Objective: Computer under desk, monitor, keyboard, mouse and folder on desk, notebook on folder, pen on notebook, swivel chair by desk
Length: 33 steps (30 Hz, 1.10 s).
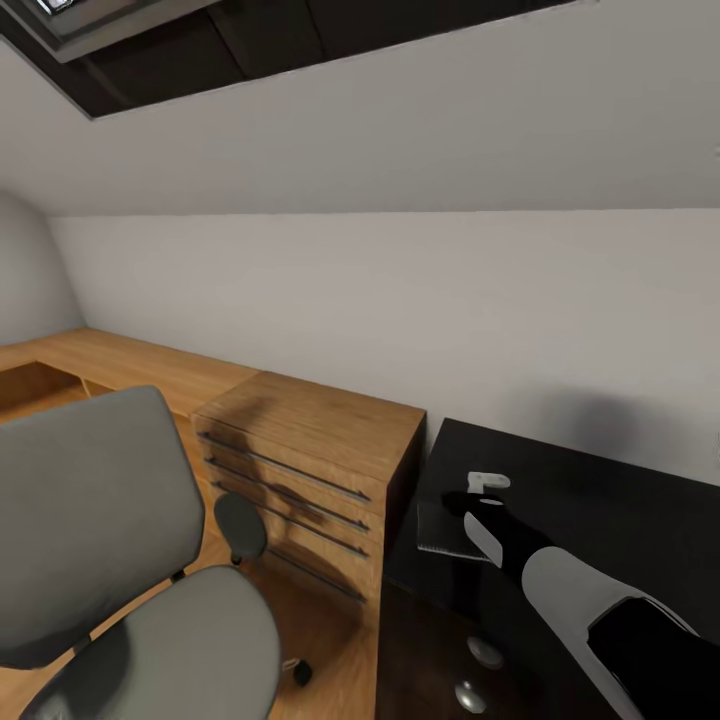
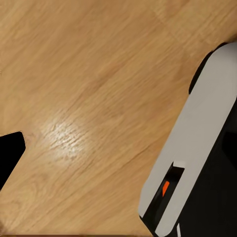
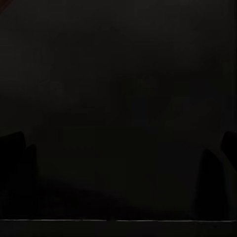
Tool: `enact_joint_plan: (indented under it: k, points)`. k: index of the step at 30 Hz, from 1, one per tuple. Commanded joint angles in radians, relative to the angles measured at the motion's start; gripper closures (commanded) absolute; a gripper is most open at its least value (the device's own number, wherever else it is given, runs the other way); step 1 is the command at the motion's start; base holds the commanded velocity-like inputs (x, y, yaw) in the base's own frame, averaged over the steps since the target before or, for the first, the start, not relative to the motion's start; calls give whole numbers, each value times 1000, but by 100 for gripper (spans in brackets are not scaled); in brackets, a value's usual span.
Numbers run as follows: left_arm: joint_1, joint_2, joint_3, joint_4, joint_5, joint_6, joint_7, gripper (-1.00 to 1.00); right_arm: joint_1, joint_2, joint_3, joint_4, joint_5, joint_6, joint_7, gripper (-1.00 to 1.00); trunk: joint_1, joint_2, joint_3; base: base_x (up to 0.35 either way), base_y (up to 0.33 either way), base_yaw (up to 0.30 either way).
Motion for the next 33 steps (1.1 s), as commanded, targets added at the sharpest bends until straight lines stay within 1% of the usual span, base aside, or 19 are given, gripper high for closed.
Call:
enact_joint_plan:
  k: [1, 7, 26, 33]
  points:
    - [0, 0, -7, -1, 11, -1, -5, -100, 1, -1, 10, 56, -12, 14, -7, -100, 0, 0, -1, -231, 0, 0]
    - [0, 1, -7, -1, 11, -1, -5, -100, 1, -1, 10, 56, -12, 14, -7, -100, 0, 0, -1, -184, 0, 0]
    - [0, 2, -7, -1, 11, -1, -5, -100, 1, -1, 10, 62, -12, 14, -7, -100, 0, 0, -1, -23, 0, 0]
    - [0, 3, -7, -1, 11, -1, -5, -100, 1, -1, 10, 63, -12, 14, -7, -100, 0, 0, -1, -158, 0, 0]
